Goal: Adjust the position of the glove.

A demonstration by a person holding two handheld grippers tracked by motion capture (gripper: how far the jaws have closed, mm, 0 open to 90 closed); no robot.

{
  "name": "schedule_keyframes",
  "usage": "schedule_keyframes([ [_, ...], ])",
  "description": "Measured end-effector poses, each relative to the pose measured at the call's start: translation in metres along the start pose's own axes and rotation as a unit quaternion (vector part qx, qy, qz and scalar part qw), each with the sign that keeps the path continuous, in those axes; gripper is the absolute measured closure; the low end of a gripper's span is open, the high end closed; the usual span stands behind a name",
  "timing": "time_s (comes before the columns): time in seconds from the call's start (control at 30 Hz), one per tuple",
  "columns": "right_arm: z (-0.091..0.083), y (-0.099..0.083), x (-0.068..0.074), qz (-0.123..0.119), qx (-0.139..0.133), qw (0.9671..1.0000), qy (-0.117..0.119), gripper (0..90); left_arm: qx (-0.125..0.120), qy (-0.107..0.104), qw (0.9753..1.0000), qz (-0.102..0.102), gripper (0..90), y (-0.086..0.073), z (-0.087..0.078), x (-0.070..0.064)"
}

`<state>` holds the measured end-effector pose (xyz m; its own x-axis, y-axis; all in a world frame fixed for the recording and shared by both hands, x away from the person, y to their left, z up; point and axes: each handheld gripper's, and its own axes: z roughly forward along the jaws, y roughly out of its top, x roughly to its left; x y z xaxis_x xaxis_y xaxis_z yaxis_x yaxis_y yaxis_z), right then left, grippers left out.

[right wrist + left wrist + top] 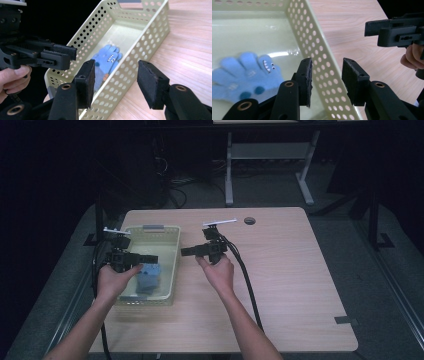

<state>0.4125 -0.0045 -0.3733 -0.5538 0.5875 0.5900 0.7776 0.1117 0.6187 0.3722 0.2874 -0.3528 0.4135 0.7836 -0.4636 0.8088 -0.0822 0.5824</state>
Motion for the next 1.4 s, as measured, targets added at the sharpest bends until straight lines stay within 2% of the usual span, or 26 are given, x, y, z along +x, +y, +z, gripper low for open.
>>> schedule_keyframes([
  [0.37, -0.023, -0.004, -0.016, 0.015, -0.015, 0.9998, -0.002, 44.5, -0.008, -0.026, 0.9995, 0.019, 54.9, 0.004, 0.006, -0.019],
  [1.17, -0.078, -0.022, -0.052, 0.041, -0.046, 0.9978, -0.026, 40.3, -0.003, -0.057, 0.9973, 0.046, 47.9, 0.012, 0.029, -0.051],
  [1.4, -0.094, -0.030, -0.064, 0.053, -0.056, 0.9964, -0.034, 38.0, -0.002, -0.067, 0.9964, 0.052, 42.9, 0.014, 0.038, -0.059],
])
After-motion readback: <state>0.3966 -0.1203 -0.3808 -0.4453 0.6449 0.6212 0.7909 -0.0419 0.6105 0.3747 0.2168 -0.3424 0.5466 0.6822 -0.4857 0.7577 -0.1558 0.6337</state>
